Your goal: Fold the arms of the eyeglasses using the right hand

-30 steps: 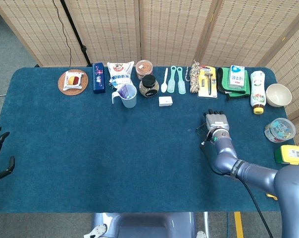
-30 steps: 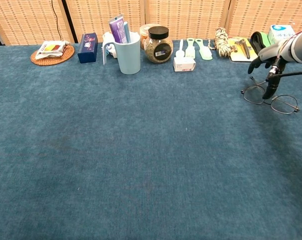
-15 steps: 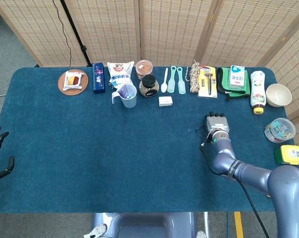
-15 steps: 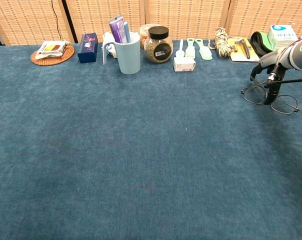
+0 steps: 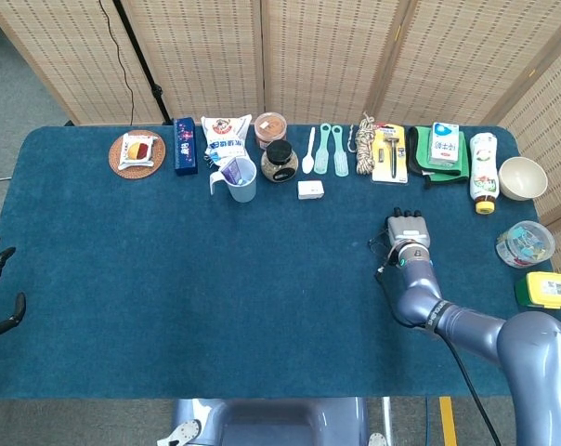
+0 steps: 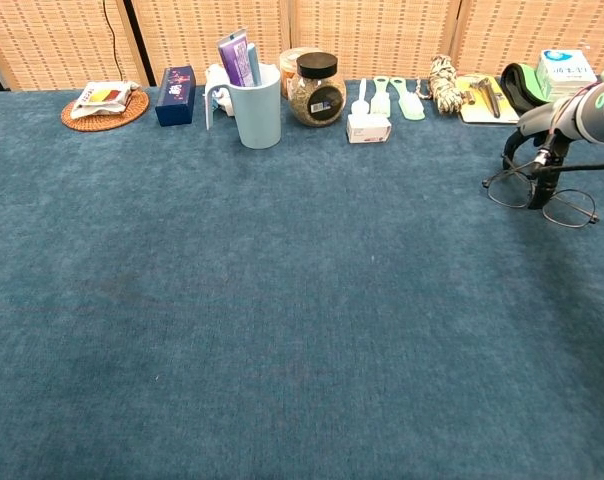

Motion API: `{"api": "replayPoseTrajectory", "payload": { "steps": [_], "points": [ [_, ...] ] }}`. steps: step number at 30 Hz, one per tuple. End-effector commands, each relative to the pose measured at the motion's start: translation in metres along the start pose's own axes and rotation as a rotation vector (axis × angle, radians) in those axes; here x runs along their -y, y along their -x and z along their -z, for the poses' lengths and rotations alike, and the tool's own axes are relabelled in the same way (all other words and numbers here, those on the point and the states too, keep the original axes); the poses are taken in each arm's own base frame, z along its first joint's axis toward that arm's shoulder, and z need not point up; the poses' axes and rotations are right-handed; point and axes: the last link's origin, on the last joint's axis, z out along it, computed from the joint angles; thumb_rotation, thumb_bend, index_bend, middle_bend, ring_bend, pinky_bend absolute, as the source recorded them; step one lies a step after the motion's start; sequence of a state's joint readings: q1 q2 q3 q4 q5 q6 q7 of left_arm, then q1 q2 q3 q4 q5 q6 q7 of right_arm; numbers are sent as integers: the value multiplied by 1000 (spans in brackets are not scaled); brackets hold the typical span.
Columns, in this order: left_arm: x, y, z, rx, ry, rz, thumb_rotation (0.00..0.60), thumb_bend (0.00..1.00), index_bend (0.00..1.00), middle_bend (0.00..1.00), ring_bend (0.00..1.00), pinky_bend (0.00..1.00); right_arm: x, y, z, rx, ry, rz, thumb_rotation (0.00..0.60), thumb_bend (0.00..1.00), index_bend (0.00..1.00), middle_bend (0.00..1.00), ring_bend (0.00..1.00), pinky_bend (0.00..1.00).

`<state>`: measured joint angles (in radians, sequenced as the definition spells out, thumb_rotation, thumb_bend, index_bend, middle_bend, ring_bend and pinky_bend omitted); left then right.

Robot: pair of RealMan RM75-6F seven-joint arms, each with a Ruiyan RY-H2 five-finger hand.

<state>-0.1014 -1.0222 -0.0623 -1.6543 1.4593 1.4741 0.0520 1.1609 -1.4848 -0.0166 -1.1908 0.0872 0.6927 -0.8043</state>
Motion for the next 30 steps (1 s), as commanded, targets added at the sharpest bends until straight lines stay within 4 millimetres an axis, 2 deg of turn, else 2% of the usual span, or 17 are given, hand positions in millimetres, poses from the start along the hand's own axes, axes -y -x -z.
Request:
{"api": "replayPoseTrajectory", "payload": {
  "steps": [1, 9, 30],
  "points": [
    [0, 0, 0, -1, 1, 0, 385, 503, 122, 0, 0, 43, 0, 1, -1, -1, 0, 1, 600, 244, 206, 0, 0, 0],
    [0, -1, 0, 0, 1, -1, 384, 503, 122, 0, 0, 43, 0, 2, -2, -10, 1, 7, 600, 244, 241, 0, 0, 0],
    [-3, 0, -1, 5, 7, 6, 385, 503, 122, 0, 0, 42, 1, 5, -3, -38, -6, -2, 600, 244, 426, 3, 0, 0]
  ]
}}
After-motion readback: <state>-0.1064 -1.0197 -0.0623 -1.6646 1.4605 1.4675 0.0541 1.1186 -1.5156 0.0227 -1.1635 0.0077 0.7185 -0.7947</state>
